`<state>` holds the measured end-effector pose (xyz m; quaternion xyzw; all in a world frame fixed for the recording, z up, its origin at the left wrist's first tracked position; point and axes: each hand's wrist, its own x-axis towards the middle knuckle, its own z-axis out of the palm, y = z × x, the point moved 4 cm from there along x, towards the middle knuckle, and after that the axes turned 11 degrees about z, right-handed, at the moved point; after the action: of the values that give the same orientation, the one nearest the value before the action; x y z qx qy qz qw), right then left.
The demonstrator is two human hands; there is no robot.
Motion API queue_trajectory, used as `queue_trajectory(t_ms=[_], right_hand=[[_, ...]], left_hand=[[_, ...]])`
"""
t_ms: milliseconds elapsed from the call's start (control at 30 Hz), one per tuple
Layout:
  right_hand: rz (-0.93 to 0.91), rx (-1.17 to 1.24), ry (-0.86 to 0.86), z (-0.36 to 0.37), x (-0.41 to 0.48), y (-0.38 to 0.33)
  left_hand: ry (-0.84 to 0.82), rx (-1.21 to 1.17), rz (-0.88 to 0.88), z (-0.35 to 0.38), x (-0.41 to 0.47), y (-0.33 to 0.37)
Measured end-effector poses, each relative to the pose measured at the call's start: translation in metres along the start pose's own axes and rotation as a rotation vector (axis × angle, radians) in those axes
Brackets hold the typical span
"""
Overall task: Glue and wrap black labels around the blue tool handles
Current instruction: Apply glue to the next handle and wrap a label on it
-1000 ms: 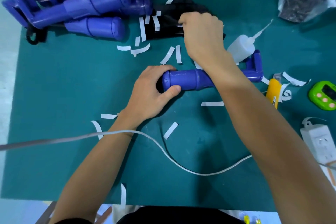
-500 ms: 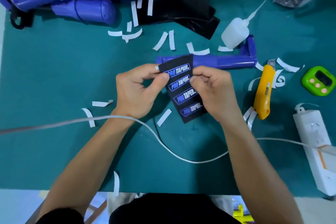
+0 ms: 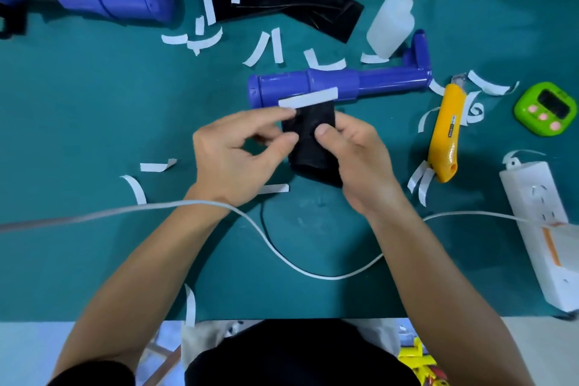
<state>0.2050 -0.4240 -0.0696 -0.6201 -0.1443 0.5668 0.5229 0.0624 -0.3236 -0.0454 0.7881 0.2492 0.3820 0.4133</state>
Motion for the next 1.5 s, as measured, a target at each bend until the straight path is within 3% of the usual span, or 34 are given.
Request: queue_trajectory(t_ms=[100,167,233,300,333,400,467,533,600,733,1067,1500], right_hand=[[0.103,0.099,-0.105,-0.003,0.006,0.003],[0.145,0.131,-0.2,-0.003,0.007,0.002],[0.149,0.07,-0.178,-0.005,0.008,0.003],[0.072,-0.087,-0.004,-0.009,0.006,0.0],[-0.031,-0.226,0.165,-0.013,0.002,-0.005],[-0.334,-0.588,0.581,-0.016,-0.015,-0.016],[-0.59,-0.777,0.766,-0.006,-0.031,-0.025],[-0.61,-0.735,0.654,0.002,-0.032,-0.022],[-0.489,-0.638,0.532,0.006,-0.028,-0.017],[-0.358,-0.501,0.456,0.004,-0.019,-0.01],[-0.385,-0.482,0.412,0.006,-0.017,-0.006],[-0.421,-0.545,0.479,0.009,-0.016,-0.005]], left_hand=[[0.048,0.052,-0.023,-0.003,0.003,-0.006],[-0.01,-0.143,-0.18,0.002,0.003,-0.011],[-0.041,-0.327,-0.3,0.008,0.003,-0.012],[-0.033,-0.388,-0.382,0.01,0.003,-0.014],[-0.023,-0.393,-0.415,0.01,0.003,-0.016],[0.001,-0.368,-0.454,0.008,0.002,-0.018],[0.009,-0.349,-0.471,0.009,0.001,-0.019],[-0.018,-0.357,-0.462,0.01,-0.001,-0.019],[-0.073,-0.379,-0.435,0.013,-0.002,-0.018],[-0.104,-0.325,-0.397,0.014,-0.002,-0.018],[-0.107,-0.26,-0.399,0.011,-0.003,-0.017],[-0.108,-0.197,-0.367,0.015,-0.004,-0.017]])
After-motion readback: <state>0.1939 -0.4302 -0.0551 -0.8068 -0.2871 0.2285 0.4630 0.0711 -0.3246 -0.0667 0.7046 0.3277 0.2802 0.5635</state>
